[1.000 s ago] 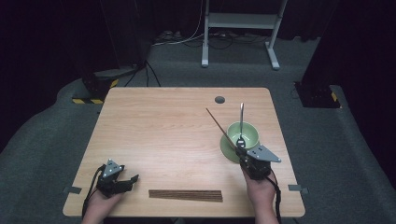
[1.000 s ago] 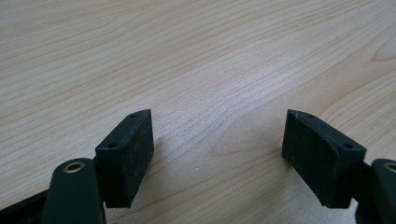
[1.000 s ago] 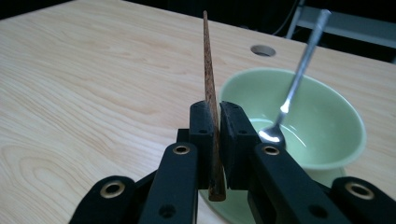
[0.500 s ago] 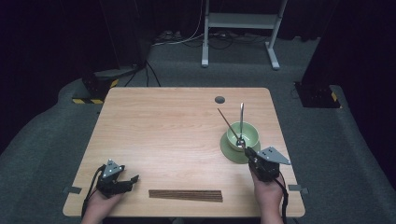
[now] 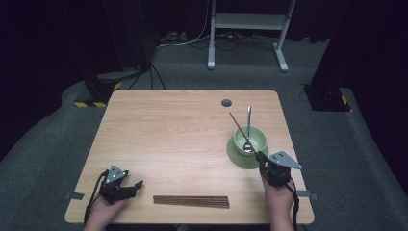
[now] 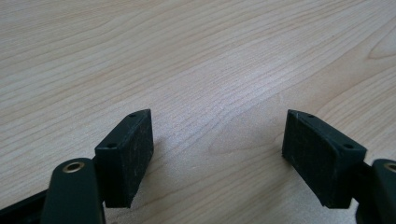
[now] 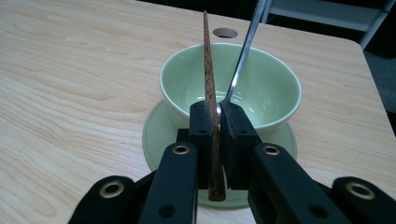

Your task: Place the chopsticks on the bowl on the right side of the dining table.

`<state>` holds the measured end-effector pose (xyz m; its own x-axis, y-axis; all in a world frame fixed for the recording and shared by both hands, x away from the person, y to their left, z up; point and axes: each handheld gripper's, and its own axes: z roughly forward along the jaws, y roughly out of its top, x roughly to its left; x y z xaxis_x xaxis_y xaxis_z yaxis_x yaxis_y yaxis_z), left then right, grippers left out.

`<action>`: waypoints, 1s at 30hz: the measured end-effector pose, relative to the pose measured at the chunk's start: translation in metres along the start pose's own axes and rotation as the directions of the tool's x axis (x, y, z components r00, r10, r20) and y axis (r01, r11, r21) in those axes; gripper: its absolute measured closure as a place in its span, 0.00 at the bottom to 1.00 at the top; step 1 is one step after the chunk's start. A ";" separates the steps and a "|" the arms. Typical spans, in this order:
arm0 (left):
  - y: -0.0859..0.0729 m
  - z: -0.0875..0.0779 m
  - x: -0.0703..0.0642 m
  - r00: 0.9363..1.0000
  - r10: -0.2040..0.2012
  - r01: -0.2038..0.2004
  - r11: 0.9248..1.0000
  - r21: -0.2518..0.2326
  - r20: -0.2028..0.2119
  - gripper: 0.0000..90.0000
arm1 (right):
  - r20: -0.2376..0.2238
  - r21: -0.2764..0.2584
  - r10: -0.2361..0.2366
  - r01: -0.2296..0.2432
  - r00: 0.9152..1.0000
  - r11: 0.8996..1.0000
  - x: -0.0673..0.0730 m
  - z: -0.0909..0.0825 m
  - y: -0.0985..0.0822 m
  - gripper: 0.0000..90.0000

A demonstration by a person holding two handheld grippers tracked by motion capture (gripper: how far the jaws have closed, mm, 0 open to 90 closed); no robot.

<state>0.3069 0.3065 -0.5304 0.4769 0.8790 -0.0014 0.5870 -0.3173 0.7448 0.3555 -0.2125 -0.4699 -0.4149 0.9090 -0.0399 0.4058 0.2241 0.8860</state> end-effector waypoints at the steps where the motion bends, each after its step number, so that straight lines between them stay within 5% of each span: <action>1: 0.000 0.000 0.000 1.000 0.001 -0.001 1.000 0.000 -0.001 0.28 | 0.002 0.007 0.001 -0.001 1.000 1.000 0.000 0.002 0.000 0.93; 20: 0.000 0.000 0.000 1.000 0.000 0.000 1.000 0.000 0.002 0.28 | 0.023 0.015 -0.023 0.023 0.999 1.000 0.002 0.001 -0.002 0.85; 30: 0.000 0.000 0.000 1.000 -0.001 0.001 1.000 0.000 0.004 0.28 | -0.058 -0.015 -0.106 0.105 0.993 0.994 0.031 0.001 0.009 0.68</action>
<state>0.3072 0.3068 -0.5303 0.4791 0.8777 -0.0044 0.5873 -0.3168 0.7448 0.3470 -0.1822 -0.4637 -0.5024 0.8580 -0.1065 0.3480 0.3134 0.8836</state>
